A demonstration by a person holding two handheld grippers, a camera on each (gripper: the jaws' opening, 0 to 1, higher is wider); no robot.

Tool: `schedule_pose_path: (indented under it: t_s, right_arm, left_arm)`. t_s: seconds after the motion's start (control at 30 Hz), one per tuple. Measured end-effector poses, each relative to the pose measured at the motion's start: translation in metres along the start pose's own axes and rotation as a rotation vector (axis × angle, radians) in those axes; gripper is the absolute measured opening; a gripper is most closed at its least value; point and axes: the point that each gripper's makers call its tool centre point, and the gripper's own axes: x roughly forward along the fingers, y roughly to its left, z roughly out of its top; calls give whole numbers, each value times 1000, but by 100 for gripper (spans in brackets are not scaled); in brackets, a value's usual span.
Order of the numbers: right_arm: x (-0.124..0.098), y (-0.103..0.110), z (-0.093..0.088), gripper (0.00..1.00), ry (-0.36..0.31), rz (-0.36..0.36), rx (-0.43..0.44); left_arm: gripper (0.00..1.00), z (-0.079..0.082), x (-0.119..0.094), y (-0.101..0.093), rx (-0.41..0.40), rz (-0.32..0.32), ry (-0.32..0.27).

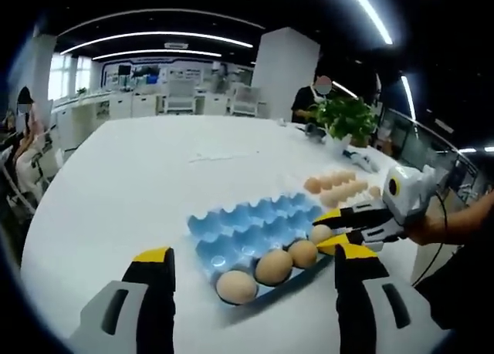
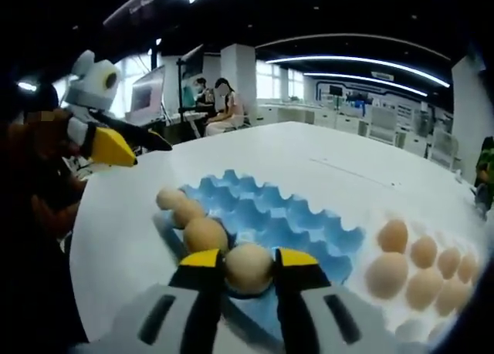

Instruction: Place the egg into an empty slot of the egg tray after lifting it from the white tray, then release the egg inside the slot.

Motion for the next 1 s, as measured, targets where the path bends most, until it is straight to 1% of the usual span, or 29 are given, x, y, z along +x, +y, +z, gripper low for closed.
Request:
schedule_pose_path:
  t_s: [0.03,0.1,0.13,0.17,0.2,0.23,0.27,0.3,0.33,0.37,0.4,0.43,0.47,0.5,0.53,0.57,0.6,0.67,0.7,0.73,0.77,0.8,0.83,0.87,0.9,0.93,0.97,1.0]
  right_arm:
    - [0,0,0,27,-1,-1,0]
    - [0,0,0,27,-2,-1,2]
    - [0,0,0,27,-3,-1,3]
    - [0,0,0,27,-3,-2,2]
    - [0,0,0,27,-3,-2,3]
    - [0,-1,0,27,-3,-3,4]
    - [0,-1,0,27,-4,-3,4]
    - [0,-1,0,27,-4,-3,3]
    - [0,-1,0,27,-3,-3,2]
    - [0,0,0,27,-4,-3,3]
    - [0,-1,0,27,-5,-4,5]
    - [0,-1,0,27,-4,-4,4]
    - [0,-1,0,27,-5,-5,3]
    - [0,-1,0,27,-7,-5,4]
    - [0,-1,0,27,-7,-5,5]
    - [0,-1,0,27,-7,-4,4]
    - [0,-1,0,27,-7,-5,5]
    - [0,-1,0,27,-6,-4,4]
    - [0,-1,-1,27,-6,-3,5]
    - [0,-1,0,27,-6,-3,5]
    - [1,-1,0,27,-6,-3,5]
    - [1,-1,0,27,-7,-3,5]
    - [1,-1,0,27,-9,-2,6]
    - [1,-1,0,27,-10,-1,8]
    - [1,-1,0,27,-12,-1,8]
    - [1,-1,0,27,-12,-2,9]
    - [1,-1,0,27,-14,-4,15]
    - [1,-1,0,27,-17,-4,18]
  left_arm:
    - [89,0,0,-1,19,-1,6]
    - [91,3,-1,-5,14,-18,-12]
    - [91,6,-1,-7,0,-28,-29]
    - [92,6,-1,-8,-44,-26,-28]
    - [94,3,-1,-8,-52,-29,-8]
    - [95,-9,-1,-5,-68,-8,57]
    - [95,-20,-1,1,-130,35,125]
    - [96,-27,-2,1,-177,37,164]
    - [96,-31,-2,-2,-157,-2,193]
    - [94,-30,-2,-4,-131,-27,188]
    - [92,-28,-4,-2,-140,-16,170]
    - [92,-26,-4,-3,-144,-16,160]
    - [97,-14,-3,-6,-169,-30,94]
    - [99,-3,-3,-5,-211,-20,43]
    - [97,1,-3,-5,-250,-11,32]
    - [96,6,-1,-1,-315,20,11]
    - [96,10,-3,-1,-354,18,5]
    - [99,19,-3,1,-344,12,-36]
    - [99,25,-3,0,-362,7,-69]
    - [99,27,-3,-2,-382,-9,-70]
    - [99,26,-4,-3,-394,-11,-65]
    - [99,25,-3,-3,-392,-12,-55]
    - [99,25,-2,-4,-380,-16,-62]
    - [99,27,0,-3,-358,-13,-82]
    - [99,25,1,-1,-301,-2,-86]
    - [99,24,1,1,-268,15,-83]
    - [99,25,2,2,-196,21,-97]
    - [99,26,2,3,-172,29,-115]
